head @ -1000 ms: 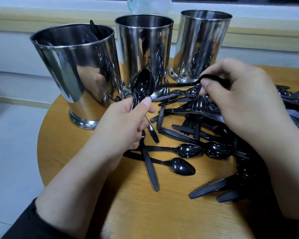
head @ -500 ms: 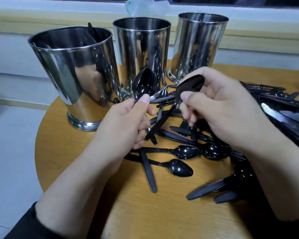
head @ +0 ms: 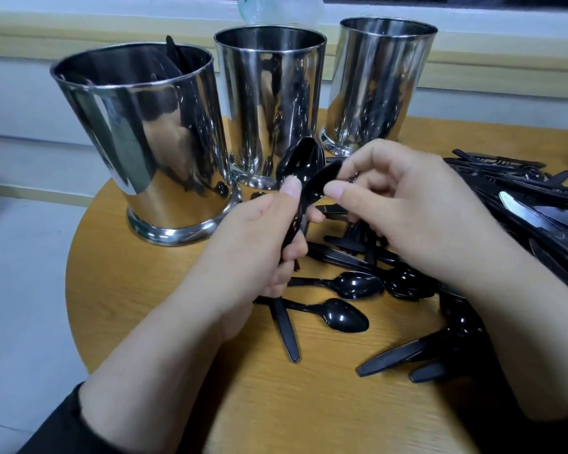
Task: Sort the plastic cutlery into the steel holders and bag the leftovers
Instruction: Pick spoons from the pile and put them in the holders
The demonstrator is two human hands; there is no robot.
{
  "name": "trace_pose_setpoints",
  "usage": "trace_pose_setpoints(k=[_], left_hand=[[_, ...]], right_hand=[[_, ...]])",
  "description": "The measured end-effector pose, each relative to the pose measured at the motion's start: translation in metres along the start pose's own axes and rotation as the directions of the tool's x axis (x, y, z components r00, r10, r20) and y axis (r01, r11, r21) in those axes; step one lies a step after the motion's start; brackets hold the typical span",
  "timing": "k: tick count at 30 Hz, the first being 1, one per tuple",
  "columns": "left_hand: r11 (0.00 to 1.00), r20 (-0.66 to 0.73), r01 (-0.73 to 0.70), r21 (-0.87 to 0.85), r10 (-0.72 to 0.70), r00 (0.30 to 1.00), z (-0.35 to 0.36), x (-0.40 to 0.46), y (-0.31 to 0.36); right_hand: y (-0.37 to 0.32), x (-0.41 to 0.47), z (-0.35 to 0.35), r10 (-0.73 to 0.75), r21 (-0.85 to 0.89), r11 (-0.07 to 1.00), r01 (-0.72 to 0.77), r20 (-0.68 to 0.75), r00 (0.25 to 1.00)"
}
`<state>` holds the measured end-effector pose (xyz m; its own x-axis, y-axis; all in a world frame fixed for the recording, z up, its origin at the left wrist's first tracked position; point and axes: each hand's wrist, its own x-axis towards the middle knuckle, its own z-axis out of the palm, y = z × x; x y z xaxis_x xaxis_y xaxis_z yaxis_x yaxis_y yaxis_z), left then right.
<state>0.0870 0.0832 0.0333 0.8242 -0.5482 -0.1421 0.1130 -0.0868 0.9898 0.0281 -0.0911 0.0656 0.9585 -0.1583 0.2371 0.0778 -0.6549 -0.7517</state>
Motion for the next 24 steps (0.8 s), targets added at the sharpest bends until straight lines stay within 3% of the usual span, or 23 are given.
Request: trace_pose_setpoints(k=[3, 5, 7, 15, 19, 24], left_hand=[[1.000, -0.027, -0.008, -0.016, 0.008, 1.000, -0.004, 0.001, 0.000], [0.998, -0.023, -0.059, 0.011, 0.059, 0.998, -0.006, 0.001, -0.002], [0.997, -0.023, -0.066, 0.033, 0.067, 0.998, -0.009, 0.003, -0.004], [0.998, -0.047, -0.064, 0.027, 0.066, 0.997, -0.009, 0.005, -0.004], [0.997, -0.049, -0.079, 0.021, 0.080, 0.996, -0.009, 0.005, -0.005], [0.996, -0.067, -0.091, 0.017, 0.092, 0.994, -0.010, 0.005, -0.006]], right_hand=[[0.004, 0.001, -0.016, 0.074, -0.250, 0.968, -0.020, 0.209, 0.975], [0.005, 0.001, -0.019, 0.146, -0.405, 0.914, 0.021, 0.378, 0.914], [0.003, 0.000, -0.017, 0.200, -0.488, 0.871, 0.053, 0.451, 0.870], [-0.003, -0.002, -0.005, 0.261, -0.600, 0.790, 0.127, 0.517, 0.815], [0.001, -0.003, -0.001, 0.249, -0.624, 0.766, 0.157, 0.513, 0.822], [0.005, -0.003, -0.003, 0.174, -0.571, 0.808, 0.142, 0.462, 0.870]])
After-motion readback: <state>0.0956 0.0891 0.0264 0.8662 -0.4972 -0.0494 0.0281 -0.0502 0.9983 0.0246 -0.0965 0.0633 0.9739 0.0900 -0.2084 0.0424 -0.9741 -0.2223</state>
